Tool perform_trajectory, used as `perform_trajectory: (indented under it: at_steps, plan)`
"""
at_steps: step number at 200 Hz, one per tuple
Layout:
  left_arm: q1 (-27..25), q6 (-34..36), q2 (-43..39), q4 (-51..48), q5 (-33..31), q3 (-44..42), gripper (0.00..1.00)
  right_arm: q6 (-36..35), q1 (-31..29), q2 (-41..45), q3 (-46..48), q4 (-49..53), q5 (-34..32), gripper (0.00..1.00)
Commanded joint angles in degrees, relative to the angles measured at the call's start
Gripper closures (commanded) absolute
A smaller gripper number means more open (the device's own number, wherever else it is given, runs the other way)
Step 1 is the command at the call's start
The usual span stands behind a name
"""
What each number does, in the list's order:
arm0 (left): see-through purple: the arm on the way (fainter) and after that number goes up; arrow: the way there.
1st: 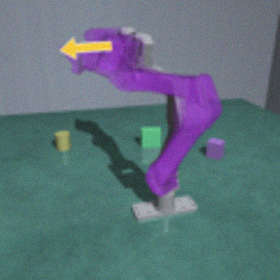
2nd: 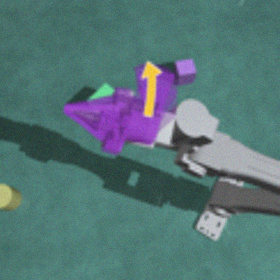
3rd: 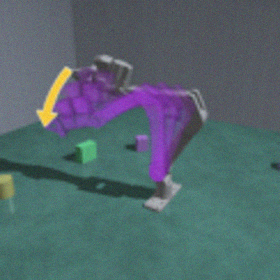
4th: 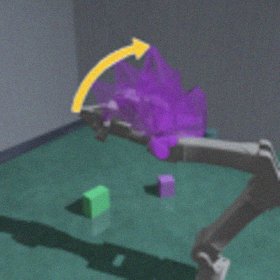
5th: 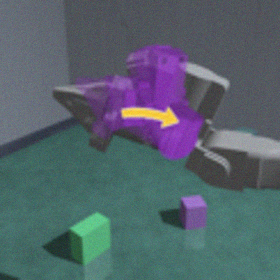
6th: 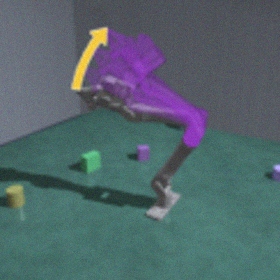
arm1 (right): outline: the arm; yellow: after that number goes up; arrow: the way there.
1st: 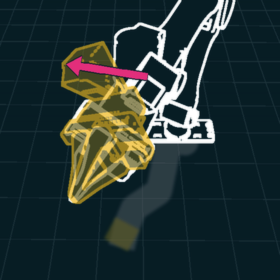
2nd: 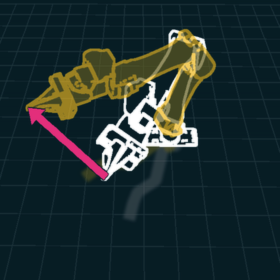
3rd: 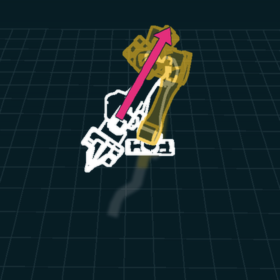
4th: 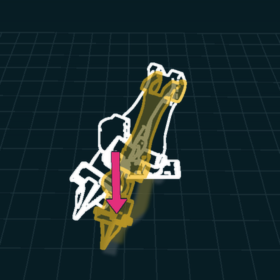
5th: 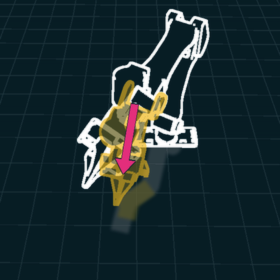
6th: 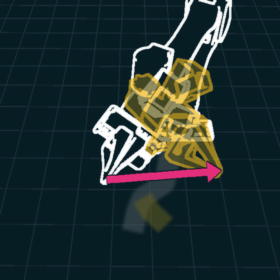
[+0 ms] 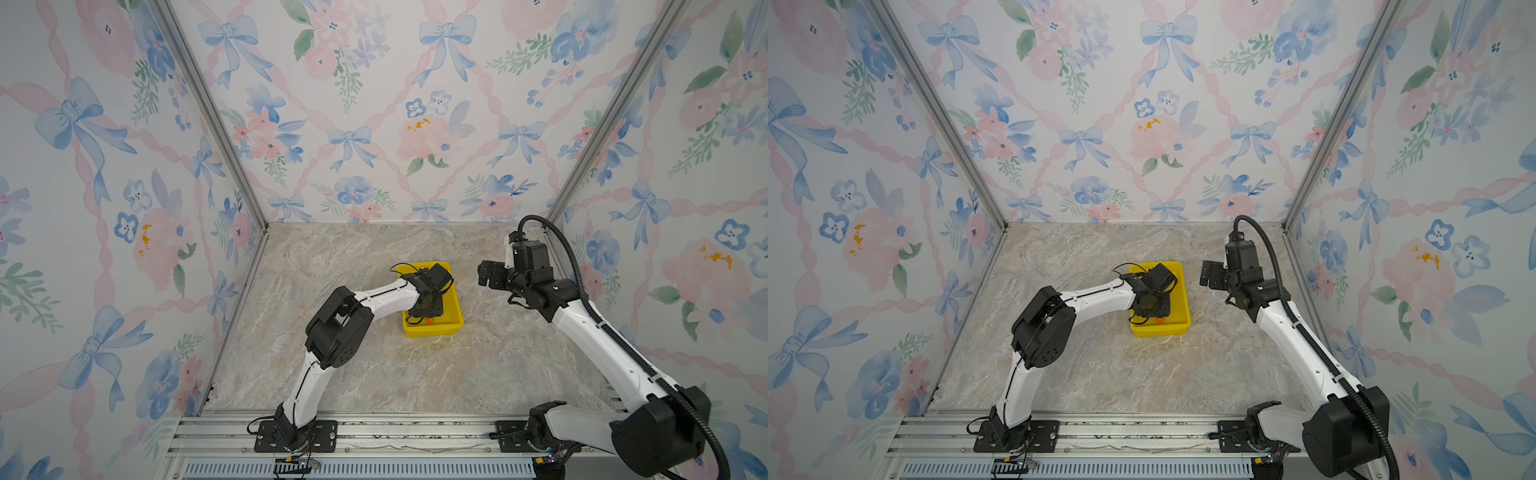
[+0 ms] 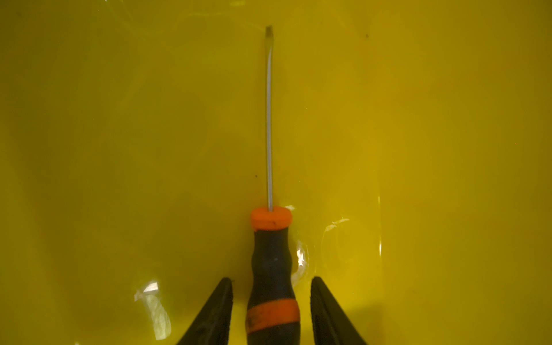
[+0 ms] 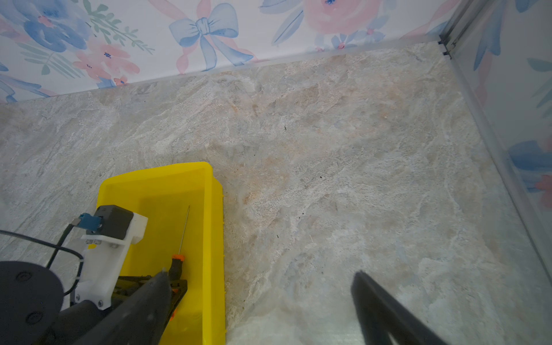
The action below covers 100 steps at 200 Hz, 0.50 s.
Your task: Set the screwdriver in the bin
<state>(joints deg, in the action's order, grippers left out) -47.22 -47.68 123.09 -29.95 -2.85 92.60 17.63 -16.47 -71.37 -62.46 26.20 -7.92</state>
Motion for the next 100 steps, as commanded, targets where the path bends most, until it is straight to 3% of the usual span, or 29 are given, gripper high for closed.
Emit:
perform_trajectory:
  at_steps: [1,64,100]
  plan:
    - [0.49,1.78,-4.19,-0.54,0.68,2.06,0.5,0.17,0.65,0.84,-1.22,1.71,-1.27,0.03]
    - [0.86,7.35,-13.71,-0.62,0.17,-1.09,0.44,1.09,0.65,5.16,0.54,3.55,-6.89,0.03]
    - [3.08,12.69,-25.36,0.35,-6.45,-10.34,0.4,1.99,1.27,10.5,4.53,5.17,-11.21,0.03]
